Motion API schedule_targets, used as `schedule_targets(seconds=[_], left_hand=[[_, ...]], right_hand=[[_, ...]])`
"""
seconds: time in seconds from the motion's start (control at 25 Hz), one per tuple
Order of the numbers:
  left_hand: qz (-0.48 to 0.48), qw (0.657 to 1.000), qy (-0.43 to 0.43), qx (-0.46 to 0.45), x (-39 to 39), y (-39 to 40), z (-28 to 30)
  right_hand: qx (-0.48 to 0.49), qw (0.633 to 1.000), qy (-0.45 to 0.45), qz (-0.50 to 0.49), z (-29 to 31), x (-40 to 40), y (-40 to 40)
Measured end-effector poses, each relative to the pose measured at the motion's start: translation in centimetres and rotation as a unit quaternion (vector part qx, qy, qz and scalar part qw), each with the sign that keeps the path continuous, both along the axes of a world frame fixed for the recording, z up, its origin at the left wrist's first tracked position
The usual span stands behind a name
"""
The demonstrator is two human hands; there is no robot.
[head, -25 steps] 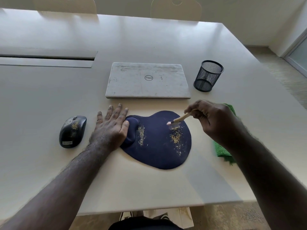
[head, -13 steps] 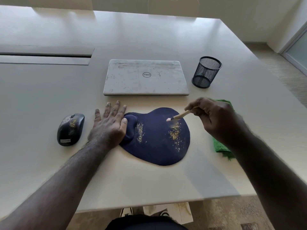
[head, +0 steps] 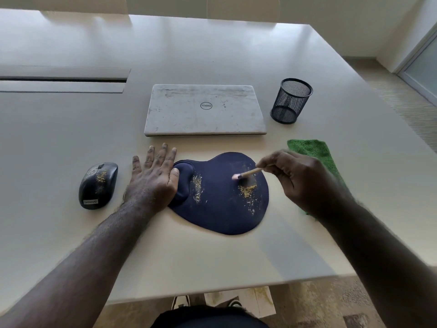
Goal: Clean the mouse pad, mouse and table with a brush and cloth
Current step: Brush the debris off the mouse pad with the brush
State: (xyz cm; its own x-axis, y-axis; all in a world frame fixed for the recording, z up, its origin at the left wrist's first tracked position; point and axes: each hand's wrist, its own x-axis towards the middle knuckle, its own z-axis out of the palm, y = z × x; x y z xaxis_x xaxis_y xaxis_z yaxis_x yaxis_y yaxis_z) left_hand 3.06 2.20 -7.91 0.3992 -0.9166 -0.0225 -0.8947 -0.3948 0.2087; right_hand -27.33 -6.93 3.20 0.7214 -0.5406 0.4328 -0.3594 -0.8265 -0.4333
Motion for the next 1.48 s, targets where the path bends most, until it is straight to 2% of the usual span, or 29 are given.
schedule_targets(seconds=[0.16,0.36,0.56,0.68,0.92,1.16,1.28,1.48], left_hand=[[0.001,1.000,-0.001,-0.002,-0.1,-0.1,0.0],[-0.002,1.000,-0.004,-0.003,-0.1,0.0,0.1],[-0.001,1.000,-0.010,-0.009,-0.2,0.0,0.1],[-0.001,1.000,-0.009,-0.009,-0.2,0.0,0.1],[-0.002,1.000,-0.013,-0.008,-0.3,0.0,0.2],[-0.002,1.000,-0.017,-0.005,-0.4,0.1,0.4],[0.000,1.000,-0.013,-0.007,-0.4,0.1,0.4],[0.001,1.000,-0.004,-0.011,-0.3,0.1,0.4]], right_hand=[[0.013,0.999,0.007,0.033,0.4,-0.9,-0.3],[0.016,1.000,-0.011,0.004,0.2,-0.2,-0.2],[0.034,0.998,0.013,0.052,0.6,-1.0,-0.4],[0.020,0.999,-0.007,0.037,0.9,-0.7,-0.2],[0.042,0.997,0.032,0.057,0.8,-1.5,0.0],[0.022,0.999,0.007,0.025,1.1,-1.4,0.9],[0.042,0.997,0.031,0.048,1.2,-2.1,1.0],[0.033,0.998,0.014,0.047,1.4,-1.9,1.6]])
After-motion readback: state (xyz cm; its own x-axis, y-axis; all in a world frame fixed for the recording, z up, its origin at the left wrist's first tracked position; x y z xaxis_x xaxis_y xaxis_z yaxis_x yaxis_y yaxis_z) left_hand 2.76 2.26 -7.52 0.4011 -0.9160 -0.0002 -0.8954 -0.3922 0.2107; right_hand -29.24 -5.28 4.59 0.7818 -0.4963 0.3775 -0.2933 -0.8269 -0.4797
